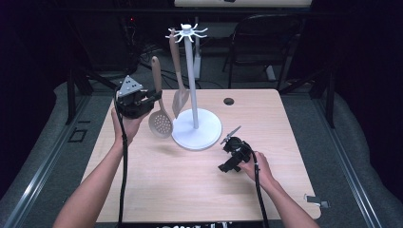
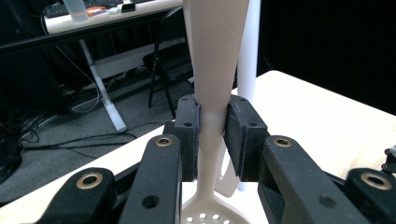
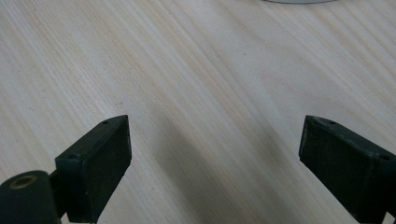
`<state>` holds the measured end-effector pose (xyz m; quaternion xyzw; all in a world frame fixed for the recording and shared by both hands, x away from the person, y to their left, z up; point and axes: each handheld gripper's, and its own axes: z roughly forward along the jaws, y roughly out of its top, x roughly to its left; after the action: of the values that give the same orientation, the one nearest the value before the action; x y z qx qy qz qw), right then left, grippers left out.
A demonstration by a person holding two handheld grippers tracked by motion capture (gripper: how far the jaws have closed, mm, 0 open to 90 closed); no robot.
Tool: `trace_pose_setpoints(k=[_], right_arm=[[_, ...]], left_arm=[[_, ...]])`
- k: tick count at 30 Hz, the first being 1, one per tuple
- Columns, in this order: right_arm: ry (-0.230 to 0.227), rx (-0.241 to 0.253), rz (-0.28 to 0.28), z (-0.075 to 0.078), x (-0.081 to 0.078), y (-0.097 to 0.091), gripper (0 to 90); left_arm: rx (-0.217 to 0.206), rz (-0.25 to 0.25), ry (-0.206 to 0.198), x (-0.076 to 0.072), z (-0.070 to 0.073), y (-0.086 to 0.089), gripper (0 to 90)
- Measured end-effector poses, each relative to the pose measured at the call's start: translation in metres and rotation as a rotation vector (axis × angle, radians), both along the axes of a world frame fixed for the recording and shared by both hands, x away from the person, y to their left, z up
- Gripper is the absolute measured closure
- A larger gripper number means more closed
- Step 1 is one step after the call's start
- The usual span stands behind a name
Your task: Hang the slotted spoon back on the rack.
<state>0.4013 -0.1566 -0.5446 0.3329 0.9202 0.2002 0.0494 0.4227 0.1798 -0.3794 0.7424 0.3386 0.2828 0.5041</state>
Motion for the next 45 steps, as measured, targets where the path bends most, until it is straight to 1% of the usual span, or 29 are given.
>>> trace_pose_setpoints(k=[5,8,10,12,13,14,16,20,24,27,31,36,38,43,45], right_arm=[[0.000,0.003,-0.001,-0.001,0.000,0.000,8.9],[0.002,0.001,0.000,-0.001,0.001,0.000,8.9],[0.004,0.010,-0.001,-0.001,0.000,0.000,8.9],[0.002,0.001,0.001,-0.001,0.000,0.000,8.9],[0.002,0.001,0.001,-0.001,0.001,0.000,8.9],[0.005,0.009,0.000,-0.001,0.000,0.000,8.9],[0.001,-0.003,0.001,-0.001,0.001,0.000,8.9],[0.003,0.003,0.001,-0.001,0.001,0.000,8.9],[0.005,0.008,0.001,-0.001,0.000,0.000,8.9],[0.004,0.003,0.000,-0.001,0.000,0.000,8.9],[0.004,0.003,-0.001,-0.001,0.000,0.000,8.9],[0.006,0.005,-0.002,-0.001,0.000,0.000,8.9],[0.004,-0.002,-0.002,-0.001,0.000,-0.001,8.9],[0.006,0.002,0.001,-0.001,0.000,-0.001,8.9],[0.006,0.000,0.001,-0.001,0.000,0.000,8.9]], left_arm=[[0.001,-0.013,-0.005,0.001,0.006,-0.005,75.6],[0.009,-0.026,-0.010,0.002,0.013,-0.011,75.6],[0.007,-0.029,-0.017,0.003,0.016,-0.014,75.6],[0.007,-0.032,-0.018,0.003,0.018,-0.016,75.6],[0.011,-0.036,-0.021,0.004,0.021,-0.018,75.6],[0.011,-0.036,-0.021,0.004,0.021,-0.018,75.6],[0.014,-0.037,-0.024,0.005,0.026,-0.023,75.6],[0.015,-0.037,-0.028,0.007,0.030,-0.027,75.6],[0.013,-0.038,-0.029,0.009,0.032,-0.030,75.6],[0.007,-0.037,-0.026,0.013,0.035,-0.034,75.6],[0.011,-0.042,-0.017,0.016,0.037,-0.037,75.6],[0.008,-0.046,-0.017,0.018,0.038,-0.040,75.5],[0.010,-0.050,-0.013,0.019,0.038,-0.042,75.6],[0.017,-0.052,-0.001,0.022,0.038,-0.045,75.5],[0.013,-0.059,0.011,0.025,0.037,-0.046,75.5]])
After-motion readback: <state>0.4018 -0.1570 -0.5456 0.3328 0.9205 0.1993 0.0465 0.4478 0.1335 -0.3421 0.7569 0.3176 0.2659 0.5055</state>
